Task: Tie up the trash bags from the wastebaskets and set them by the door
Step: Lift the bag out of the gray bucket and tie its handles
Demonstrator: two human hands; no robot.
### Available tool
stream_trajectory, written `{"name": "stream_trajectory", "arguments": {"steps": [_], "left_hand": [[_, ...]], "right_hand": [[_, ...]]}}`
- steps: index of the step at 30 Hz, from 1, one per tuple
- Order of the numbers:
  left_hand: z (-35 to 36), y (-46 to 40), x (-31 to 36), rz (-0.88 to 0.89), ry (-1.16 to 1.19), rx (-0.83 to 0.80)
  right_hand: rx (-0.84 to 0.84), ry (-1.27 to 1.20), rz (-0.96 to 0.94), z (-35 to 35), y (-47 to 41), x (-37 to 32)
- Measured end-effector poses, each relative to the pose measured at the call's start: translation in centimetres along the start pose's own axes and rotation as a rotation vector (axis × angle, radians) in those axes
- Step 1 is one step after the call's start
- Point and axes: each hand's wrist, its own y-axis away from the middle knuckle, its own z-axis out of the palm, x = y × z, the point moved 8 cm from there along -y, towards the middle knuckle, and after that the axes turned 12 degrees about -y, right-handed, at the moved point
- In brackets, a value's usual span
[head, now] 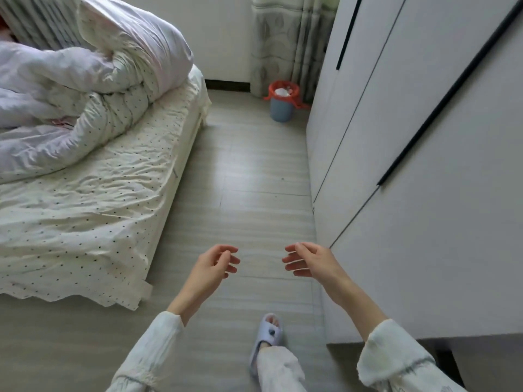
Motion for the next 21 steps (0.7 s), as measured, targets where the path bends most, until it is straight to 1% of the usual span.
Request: {"name": "stream_trajectory", "arguments": {"steps": [4,8,10,14,17,21], "left_hand": [[-1.7,-8.9,2.2,0.004,0.009,-0.016],[-4.8,-18.0,5.6,-0.002,-0.007,-0.017],[-7.3,-22.8,8.1,0.009,-0.015,-0.01],[-13.7,-32.1,12.6,0.046,0.014,0.076],[-17.3,-39.1,14.2,0.028,0.021,0.119],[-20.0,-49.9,15.5,0.008,0.025,0.108]], "right_hand": [[0.014,-0.029,-0.004,0.6,-8.8,-4.0],[0.02,-0.027,-0.028,1.5,-18.0,-10.7],[0.008,-0.02,-0.046,2.2,-22.1,-14.8],[-0.017,0.028,-0.09,3.6,-30.2,-22.8],[-0.013,0.056,-0.097,4.5,-36.9,-27.3],[0.018,0.045,-0.084,5.6,-47.1,-32.3]]}}
